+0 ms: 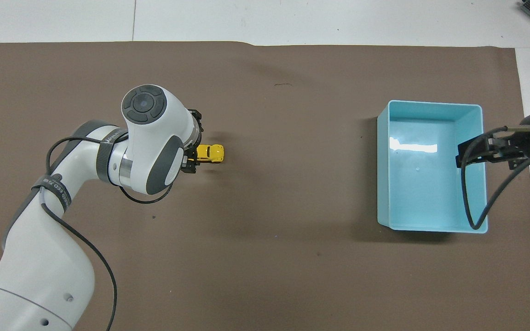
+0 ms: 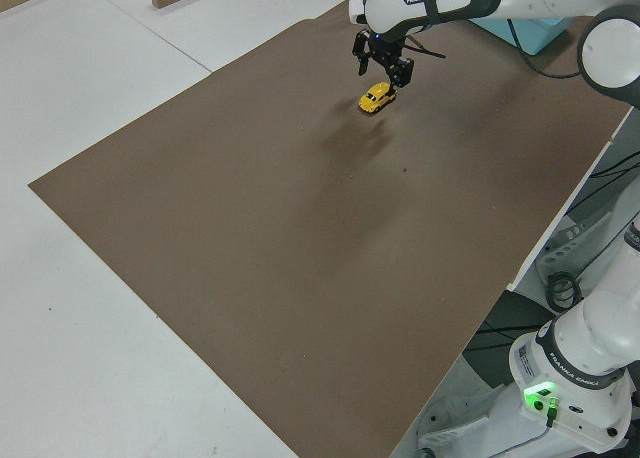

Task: Wind up and store yellow beetle car

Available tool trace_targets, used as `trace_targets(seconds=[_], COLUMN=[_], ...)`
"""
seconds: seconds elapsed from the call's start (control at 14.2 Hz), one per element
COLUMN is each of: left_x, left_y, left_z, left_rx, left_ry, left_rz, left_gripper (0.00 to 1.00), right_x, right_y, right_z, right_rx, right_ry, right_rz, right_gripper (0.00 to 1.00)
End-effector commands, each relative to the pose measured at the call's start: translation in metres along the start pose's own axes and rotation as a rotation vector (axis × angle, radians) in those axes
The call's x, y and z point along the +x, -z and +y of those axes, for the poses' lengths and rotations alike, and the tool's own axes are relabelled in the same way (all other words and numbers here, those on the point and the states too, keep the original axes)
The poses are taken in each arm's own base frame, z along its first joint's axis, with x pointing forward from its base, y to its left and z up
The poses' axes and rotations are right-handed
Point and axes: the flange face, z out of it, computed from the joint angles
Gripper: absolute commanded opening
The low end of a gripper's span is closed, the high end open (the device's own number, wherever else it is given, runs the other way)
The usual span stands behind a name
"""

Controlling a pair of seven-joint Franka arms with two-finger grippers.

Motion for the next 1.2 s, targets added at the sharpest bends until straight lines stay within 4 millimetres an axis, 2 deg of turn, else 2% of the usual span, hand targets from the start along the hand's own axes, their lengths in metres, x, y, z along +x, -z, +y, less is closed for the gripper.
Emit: trace_targets(seconds=[0.0,0.07,0.28,0.35,0.42,0.99,1.13], left_x=[-0.002,-0.004,-0.005,-0.004,-0.005,0.003,0.016], left_y=[-0.007,-0.010,-0.013,-0.013,-0.013,-0.017,-0.017], left_z=[-0.003,-0.004,-0.005,-0.005,-0.005,-0.007,-0.003], left_rx=[-0.011,-0.011,-0.008,-0.008,-0.005,0.005,0.004], left_ry=[-0.006,-0.010,-0.015,-0.025,-0.043,-0.038,-0.016], left_rz=[0.001,0.001,0.003,0.004,0.004,0.005,0.005], left_gripper=[0.44,0.32,0.23,0.08,0.00,0.00,0.00], right_x=[-0.004,-0.004,-0.005,-0.005,-0.005,-0.005,-0.005], right_y=[0.004,0.004,0.004,0.004,0.004,0.004,0.004], right_z=[0.001,0.001,0.001,0.001,0.001,0.001,0.001], right_rx=[0.014,0.014,0.014,0.014,0.014,0.014,0.014], right_ry=[0.019,0.019,0.021,0.021,0.021,0.021,0.021], right_rz=[0.000,0.000,0.000,0.000,0.000,0.000,0.000], right_gripper=[1.00,1.00,1.00,1.00,1.00,1.00,1.00])
